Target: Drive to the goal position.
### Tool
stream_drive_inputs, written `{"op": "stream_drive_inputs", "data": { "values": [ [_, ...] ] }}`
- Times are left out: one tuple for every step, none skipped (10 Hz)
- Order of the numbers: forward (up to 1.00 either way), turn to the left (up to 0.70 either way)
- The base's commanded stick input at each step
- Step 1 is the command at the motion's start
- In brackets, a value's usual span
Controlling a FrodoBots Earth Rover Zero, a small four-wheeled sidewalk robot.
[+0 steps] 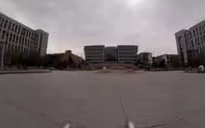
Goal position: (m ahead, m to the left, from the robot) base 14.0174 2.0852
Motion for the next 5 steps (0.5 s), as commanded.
{"op": "stream_drive_inputs", "data": {
  "values": [
    [0.70,0.00],
    [0.70,0.00],
    [0.70,0.00],
    [0.70,0.00],
    [0.70,0.00]
  ]
}}
